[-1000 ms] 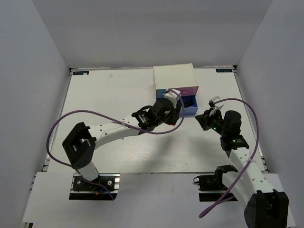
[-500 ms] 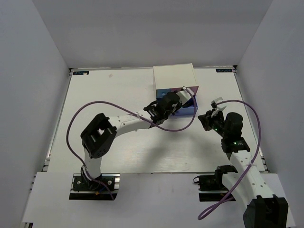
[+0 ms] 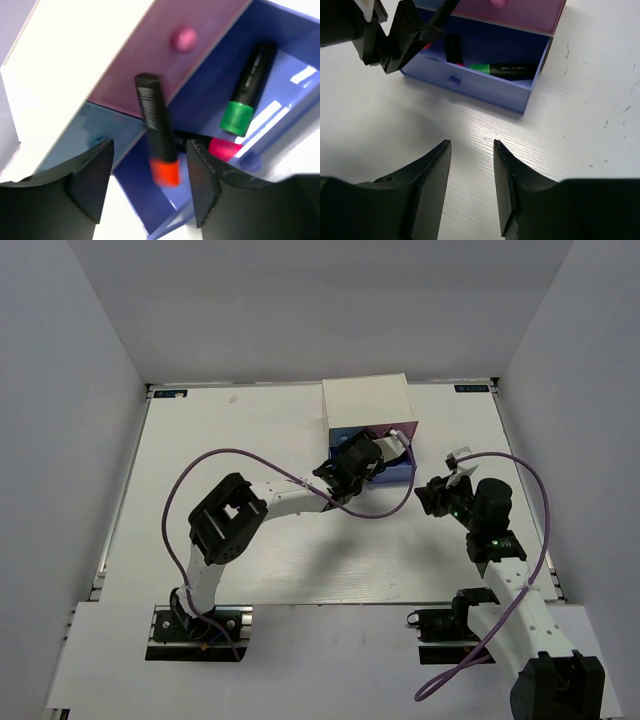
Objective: Sort the stationery into containers
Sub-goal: Place the pen in the drawer.
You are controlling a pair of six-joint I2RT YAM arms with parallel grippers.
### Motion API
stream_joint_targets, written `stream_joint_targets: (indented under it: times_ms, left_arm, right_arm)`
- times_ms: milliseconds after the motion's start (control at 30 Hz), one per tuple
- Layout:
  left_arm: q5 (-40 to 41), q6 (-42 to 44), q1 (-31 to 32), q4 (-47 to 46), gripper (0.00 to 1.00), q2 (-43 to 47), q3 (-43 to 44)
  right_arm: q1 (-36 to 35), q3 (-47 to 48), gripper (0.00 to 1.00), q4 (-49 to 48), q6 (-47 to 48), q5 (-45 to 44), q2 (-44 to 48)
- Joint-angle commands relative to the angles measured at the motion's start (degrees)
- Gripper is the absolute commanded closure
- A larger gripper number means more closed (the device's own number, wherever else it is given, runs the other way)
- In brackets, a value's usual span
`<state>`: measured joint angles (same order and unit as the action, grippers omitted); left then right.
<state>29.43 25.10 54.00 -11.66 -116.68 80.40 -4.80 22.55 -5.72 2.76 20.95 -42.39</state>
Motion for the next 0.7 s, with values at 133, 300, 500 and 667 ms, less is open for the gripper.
stream_joint_targets:
  times_ms: [133, 300, 500, 667]
  left_arm:
    - [3.4, -1.2, 1.2, -3.9, 0.24, 6.5, 1.8]
    - [2.2, -10.3, 1.7, 2.3, 0.71, 14.8, 3.0]
    - [-4.8, -34.6, 0.4, 20.3, 0.77, 28.0, -4.3]
    - [-6.6, -50.5, 0.4, 24.5, 0.28, 43.1, -21.2]
  right_arm:
    - [0.4, -0.5, 0.88, -2.0, 1.4, 3.8, -2.0]
    - [0.2, -0.9, 1.0, -3.0, 10.0, 12.6, -4.9]
    - [-0.1, 2.1, 0.99, 0.7, 34.8, 24.7, -14.6]
    - [-0.4, 12.2, 0.95, 3.1, 43.5, 23.8, -28.8]
